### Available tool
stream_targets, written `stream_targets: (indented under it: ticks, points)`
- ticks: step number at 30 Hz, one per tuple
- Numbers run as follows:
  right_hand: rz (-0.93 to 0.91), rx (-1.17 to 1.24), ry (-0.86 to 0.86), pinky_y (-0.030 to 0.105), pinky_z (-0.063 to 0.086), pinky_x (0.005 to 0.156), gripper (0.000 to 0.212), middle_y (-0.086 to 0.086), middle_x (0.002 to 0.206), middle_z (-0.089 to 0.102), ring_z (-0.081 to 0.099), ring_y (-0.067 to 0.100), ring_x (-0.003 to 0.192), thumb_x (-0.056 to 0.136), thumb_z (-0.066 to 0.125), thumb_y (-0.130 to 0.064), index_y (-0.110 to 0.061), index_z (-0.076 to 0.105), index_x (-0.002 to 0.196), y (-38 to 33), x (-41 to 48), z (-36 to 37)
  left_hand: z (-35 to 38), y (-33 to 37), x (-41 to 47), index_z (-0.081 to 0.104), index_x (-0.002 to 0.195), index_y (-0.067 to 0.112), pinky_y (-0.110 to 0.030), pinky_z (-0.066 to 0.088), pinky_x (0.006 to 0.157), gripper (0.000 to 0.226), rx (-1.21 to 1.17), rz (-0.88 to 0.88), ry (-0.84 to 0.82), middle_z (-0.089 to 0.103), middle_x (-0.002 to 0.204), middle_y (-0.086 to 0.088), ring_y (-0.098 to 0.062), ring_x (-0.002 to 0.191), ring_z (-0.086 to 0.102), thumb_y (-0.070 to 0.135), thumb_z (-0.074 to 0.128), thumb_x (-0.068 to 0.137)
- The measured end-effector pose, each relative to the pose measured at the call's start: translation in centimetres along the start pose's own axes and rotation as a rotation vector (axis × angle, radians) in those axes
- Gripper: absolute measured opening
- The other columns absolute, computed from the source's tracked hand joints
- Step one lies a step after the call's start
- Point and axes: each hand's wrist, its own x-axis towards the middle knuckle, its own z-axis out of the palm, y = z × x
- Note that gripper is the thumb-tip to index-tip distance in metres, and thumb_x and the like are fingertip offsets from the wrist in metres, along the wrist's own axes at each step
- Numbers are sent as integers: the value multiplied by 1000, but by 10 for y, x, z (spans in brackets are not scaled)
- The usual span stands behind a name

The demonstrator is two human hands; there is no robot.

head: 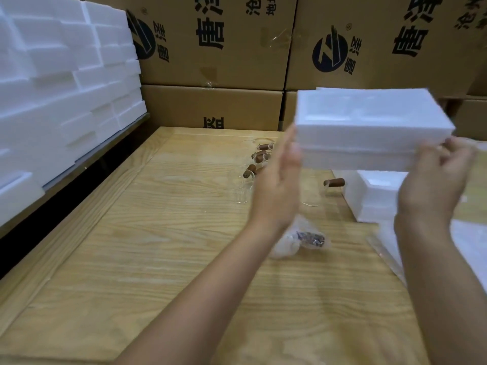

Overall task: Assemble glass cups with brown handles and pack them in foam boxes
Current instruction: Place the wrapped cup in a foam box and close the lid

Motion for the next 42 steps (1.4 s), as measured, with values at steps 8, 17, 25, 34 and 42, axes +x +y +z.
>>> stream_targets:
  ticks: [8, 17, 25, 34, 42]
  points:
    - [143, -29, -704, 21, 46, 86, 29, -3, 121, 53, 55, 7, 102, 96, 49, -23, -23, 44, 124, -1, -126, 78, -138, -28, -11, 57, 101, 51, -46, 52, 91, 29, 204, -99, 669, 66, 108, 10, -15, 103, 63, 57, 31, 89]
    - [93, -147, -949, 26, 41, 88, 49, -2, 138, 43, 48, 9, 111, 95, 48, -25, -21, 32, 141, 10, -168, 105, -182, -72, -24, 57, 113, 29, -45, 51, 91, 34, 256, -310, 849, 63, 106, 4, -24, 101, 61, 49, 37, 94]
    - [110, -182, -1033, 40, 43, 99, 51, 4, 133, 49, 51, 21, 117, 94, 49, -25, -17, 32, 141, 19, -180, 109, -194, -73, -28, 49, 125, 27, -30, 34, 78, 34, 465, -303, 831, 55, 110, 6, -15, 96, 49, 42, 33, 100]
    - [93, -133, -965, 9, 39, 67, 31, -18, 104, 55, 56, -4, 91, 96, 49, -38, -23, 46, 123, 19, -172, 87, -189, -60, -34, 52, 80, 25, -16, 39, 67, 27, 332, -33, 893, 58, 82, 13, 3, 73, 52, 43, 38, 95]
    - [-319, -44, -733, 16, 28, 46, 42, -6, 51, 40, 36, 7, 45, 87, 47, -49, -18, 40, 59, 6, -146, 8, -195, -28, -40, 45, 38, 22, -21, 34, 51, 46, -167, 26, 402, 43, 42, 5, -12, 45, 36, 18, 49, 83]
